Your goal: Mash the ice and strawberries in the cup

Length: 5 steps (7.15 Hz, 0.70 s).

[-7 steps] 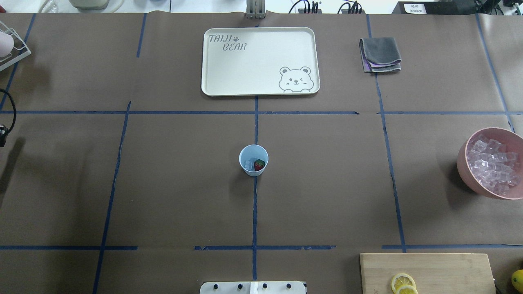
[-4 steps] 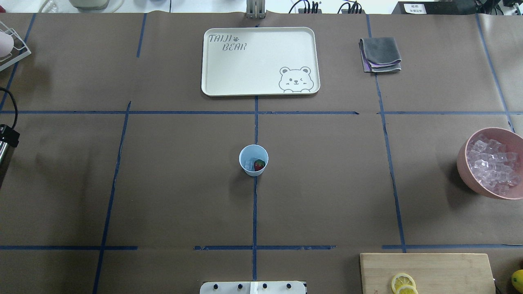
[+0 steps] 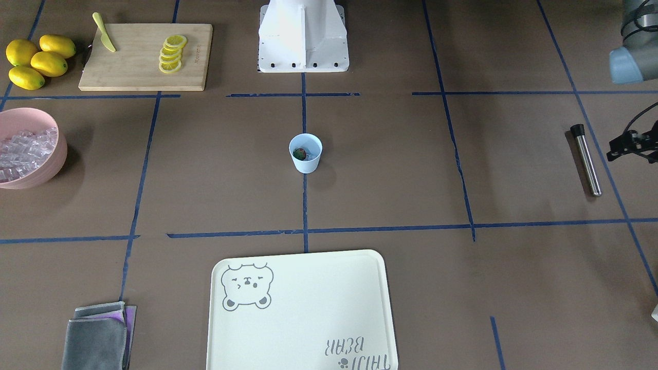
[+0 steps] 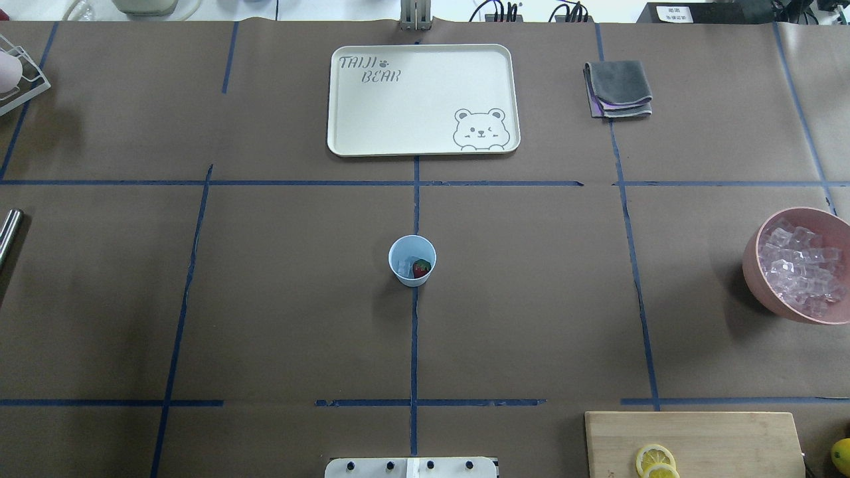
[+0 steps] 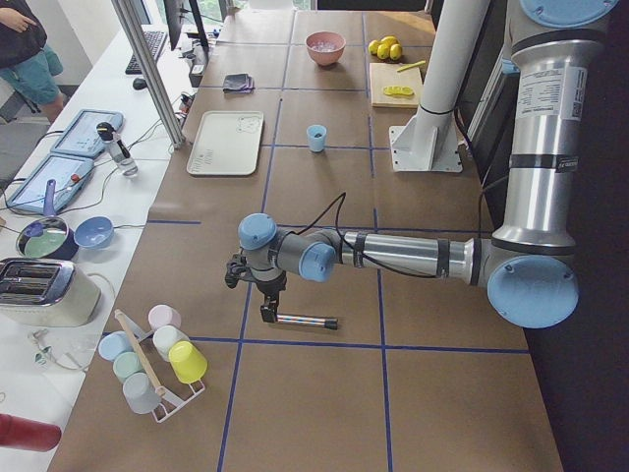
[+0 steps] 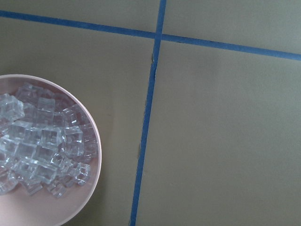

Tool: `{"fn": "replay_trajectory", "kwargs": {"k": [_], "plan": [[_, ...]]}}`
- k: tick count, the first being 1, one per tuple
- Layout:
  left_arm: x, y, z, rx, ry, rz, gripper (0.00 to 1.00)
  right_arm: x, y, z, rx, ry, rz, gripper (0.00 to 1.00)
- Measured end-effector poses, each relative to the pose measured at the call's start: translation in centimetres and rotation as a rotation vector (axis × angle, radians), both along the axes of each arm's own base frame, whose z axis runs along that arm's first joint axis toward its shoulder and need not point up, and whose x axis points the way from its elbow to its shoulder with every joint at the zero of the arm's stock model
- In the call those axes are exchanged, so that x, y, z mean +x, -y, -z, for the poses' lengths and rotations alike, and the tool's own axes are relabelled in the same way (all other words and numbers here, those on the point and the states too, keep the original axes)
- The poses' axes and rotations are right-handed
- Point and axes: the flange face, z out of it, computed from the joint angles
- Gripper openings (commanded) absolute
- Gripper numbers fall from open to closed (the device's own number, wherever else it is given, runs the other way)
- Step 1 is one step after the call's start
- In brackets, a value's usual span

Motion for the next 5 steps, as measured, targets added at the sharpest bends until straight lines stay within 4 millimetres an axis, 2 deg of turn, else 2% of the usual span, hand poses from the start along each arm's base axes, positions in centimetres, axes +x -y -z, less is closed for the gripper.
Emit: {"fn": "replay_trajectory", "kwargs": {"k": [2, 3, 5], "plan": [[-8.6, -1.4, -0.7, -0.019, -0.039, 0.039, 1.0, 0.0, 0.0, -0.1, -0.002, 0.0, 0.0, 0.99], [-11.1, -3.0, -1.2, -0.029, -0.047, 0.067, 1.0, 0.0, -0.1, -0.3, -0.006, 0.0, 0.001, 1.0], [-12.5, -6.2, -2.2, -0.045, -0.051, 0.09, 1.0, 0.0, -0.4, -0.8, -0.017, 0.001, 0.001, 1.0]]}}
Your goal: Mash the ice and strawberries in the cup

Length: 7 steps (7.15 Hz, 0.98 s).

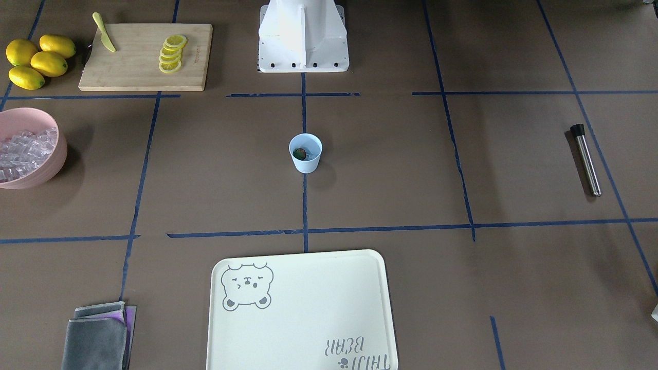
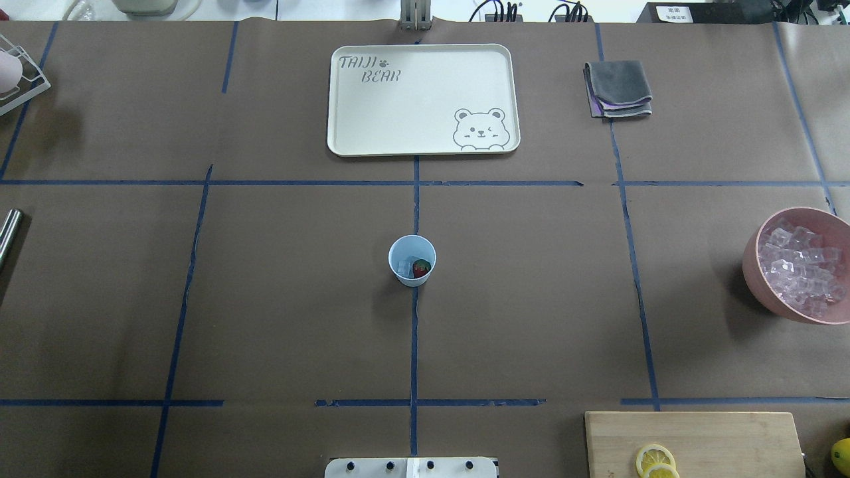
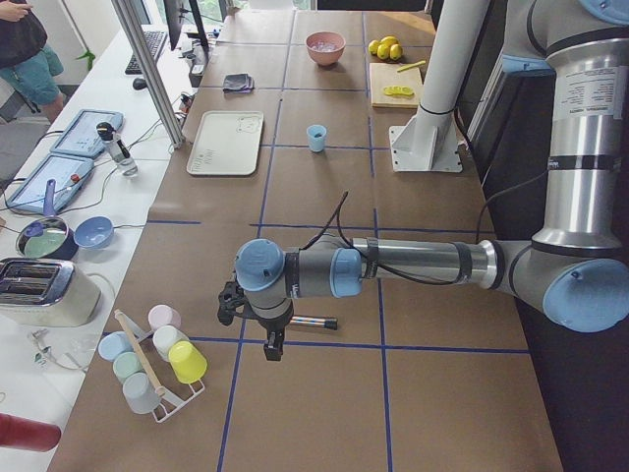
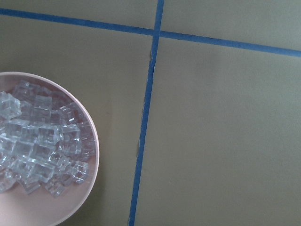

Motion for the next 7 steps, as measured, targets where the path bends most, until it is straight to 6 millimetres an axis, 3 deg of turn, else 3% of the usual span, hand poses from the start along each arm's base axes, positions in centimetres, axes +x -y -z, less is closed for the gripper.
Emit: {"fn": "replay_trajectory", "kwargs": {"k": [2, 7], "plan": [[0.0, -1.6, -1.1, -0.018, 0.0, 0.0, 1.0, 0.0, -0.3, -0.3, -0.008, 0.002, 0.0, 1.0], [-0.1, -2.4, -1.8, -0.031, 0.021, -0.007, 1.0, -0.1, -1.6, -1.7, -0.042, 0.003, 0.0, 1.0]]}}
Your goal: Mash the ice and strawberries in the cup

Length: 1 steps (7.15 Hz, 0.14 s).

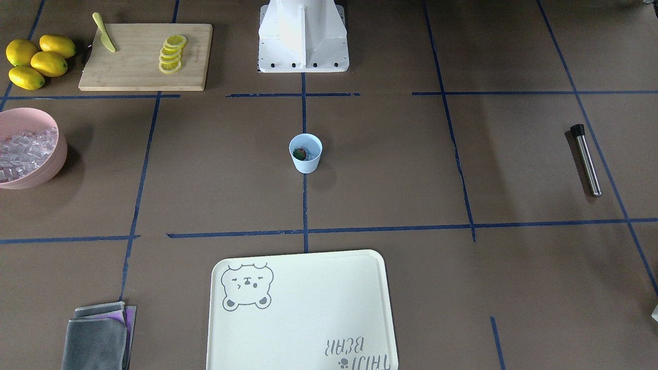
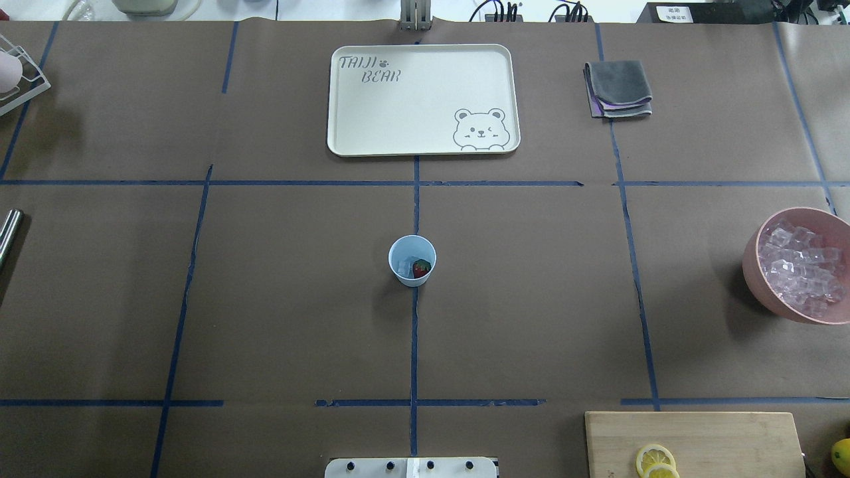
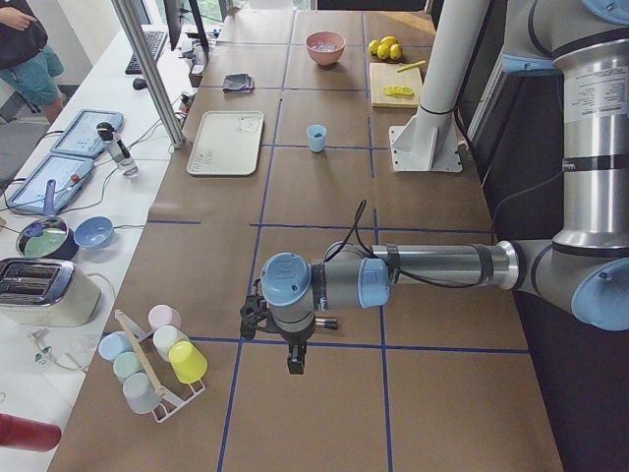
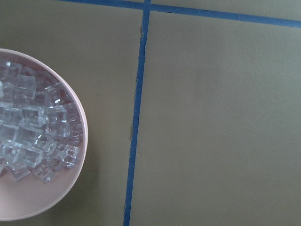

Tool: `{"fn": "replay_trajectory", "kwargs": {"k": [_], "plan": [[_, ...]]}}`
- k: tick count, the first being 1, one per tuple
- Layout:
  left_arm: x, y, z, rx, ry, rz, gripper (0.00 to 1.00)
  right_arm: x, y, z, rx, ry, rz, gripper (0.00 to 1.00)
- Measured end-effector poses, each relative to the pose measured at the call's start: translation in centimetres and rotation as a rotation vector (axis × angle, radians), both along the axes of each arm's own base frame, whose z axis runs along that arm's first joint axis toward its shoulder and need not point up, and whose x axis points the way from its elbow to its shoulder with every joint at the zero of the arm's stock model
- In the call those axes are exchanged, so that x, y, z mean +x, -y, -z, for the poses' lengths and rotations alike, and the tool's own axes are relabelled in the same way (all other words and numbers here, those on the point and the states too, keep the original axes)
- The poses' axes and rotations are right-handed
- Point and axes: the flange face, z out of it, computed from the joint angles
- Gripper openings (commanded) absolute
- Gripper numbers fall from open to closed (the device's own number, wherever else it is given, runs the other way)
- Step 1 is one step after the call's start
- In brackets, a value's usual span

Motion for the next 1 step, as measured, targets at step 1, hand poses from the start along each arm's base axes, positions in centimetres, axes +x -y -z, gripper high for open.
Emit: {"fn": "replay_trajectory", "kwargs": {"k": [1], "plan": [[0.0, -0.05, -0.18, -0.005, 0.0, 0.001, 1.0, 0.0, -0.04, -0.03, -0.001, 0.0, -0.001, 1.0]]}}
